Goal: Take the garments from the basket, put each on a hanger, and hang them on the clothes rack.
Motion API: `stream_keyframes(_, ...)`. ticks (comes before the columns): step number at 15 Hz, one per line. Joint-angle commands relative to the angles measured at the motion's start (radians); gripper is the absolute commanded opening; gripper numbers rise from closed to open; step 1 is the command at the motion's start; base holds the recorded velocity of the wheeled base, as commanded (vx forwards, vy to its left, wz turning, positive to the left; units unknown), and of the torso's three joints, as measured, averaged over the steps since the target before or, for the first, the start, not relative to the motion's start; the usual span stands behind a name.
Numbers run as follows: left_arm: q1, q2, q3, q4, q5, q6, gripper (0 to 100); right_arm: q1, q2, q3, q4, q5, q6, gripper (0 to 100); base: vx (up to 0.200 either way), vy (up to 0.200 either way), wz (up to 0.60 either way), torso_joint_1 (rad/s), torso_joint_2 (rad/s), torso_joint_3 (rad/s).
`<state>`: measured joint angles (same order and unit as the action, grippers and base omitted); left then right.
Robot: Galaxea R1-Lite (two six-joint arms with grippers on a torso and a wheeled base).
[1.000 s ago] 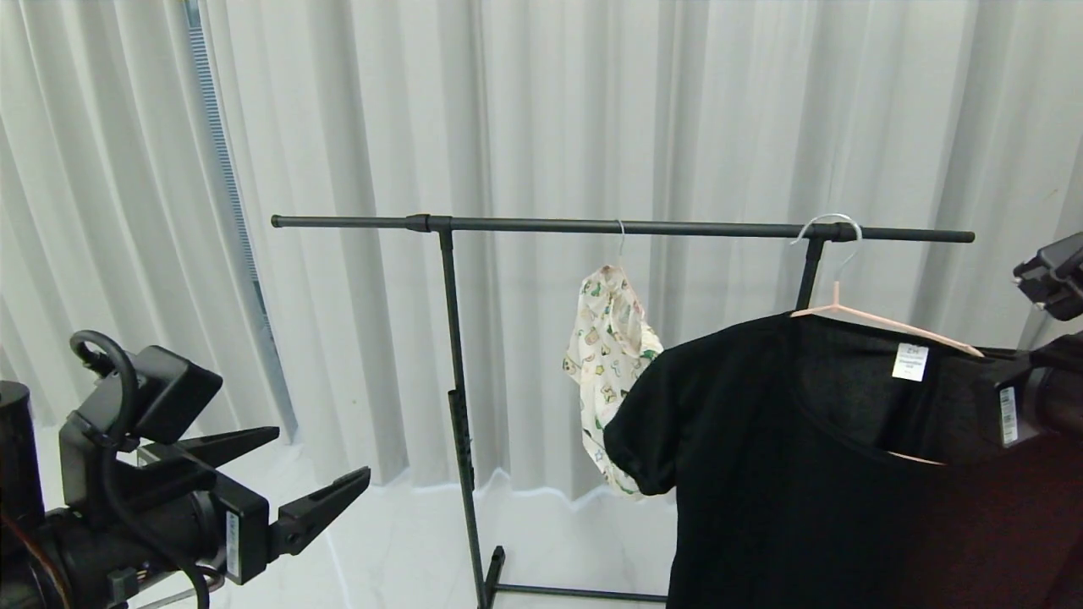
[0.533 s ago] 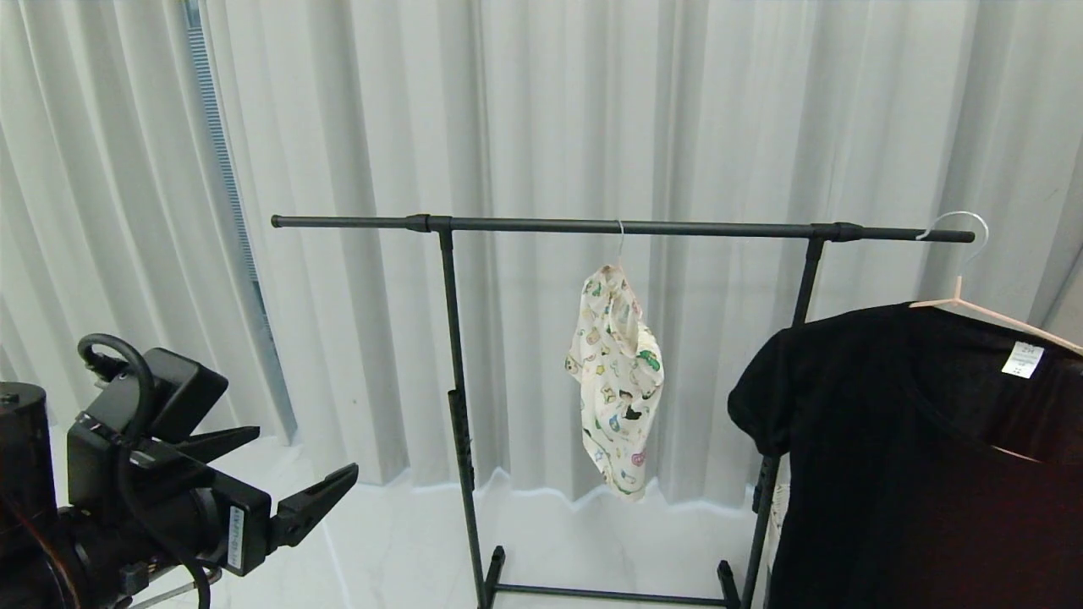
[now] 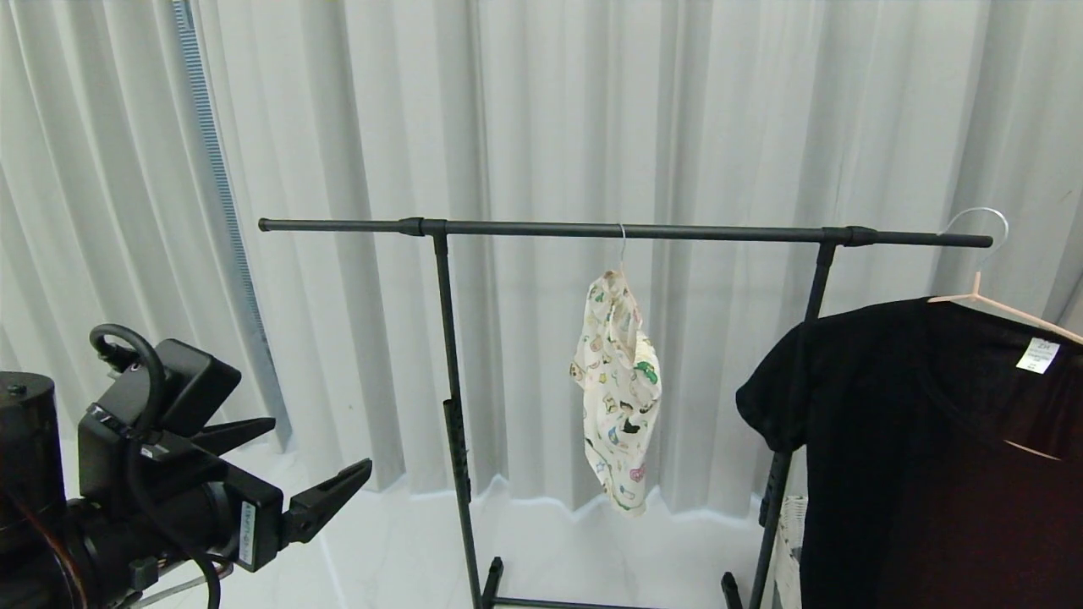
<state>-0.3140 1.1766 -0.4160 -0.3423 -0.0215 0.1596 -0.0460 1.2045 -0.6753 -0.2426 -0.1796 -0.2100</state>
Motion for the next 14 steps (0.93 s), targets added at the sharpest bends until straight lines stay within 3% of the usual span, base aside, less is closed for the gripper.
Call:
stream_keyframes(1,-0.007,0.012,-0.015,-0.001,-0.002,0.000,100,0.000,0.006,0.000,-0.001,0.000,0.001,0,0.200,0.000,0.00,0.017,0.01,0.002)
stream_keyframes(10,-0.051,0.025,-0.023,-0.001,0.000,0.001,100,0.014,0.021,0.002,-0.004,0.002,0.006,0,0.200,0.000,0.00,0.003,0.00,0.002)
stream_keyframes(14,-0.051,0.060,-0.049,-0.003,0.000,0.001,100,0.069,0.038,0.048,-0.089,0.000,0.021,0,0.200,0.000,0.00,0.002,0.00,0.000)
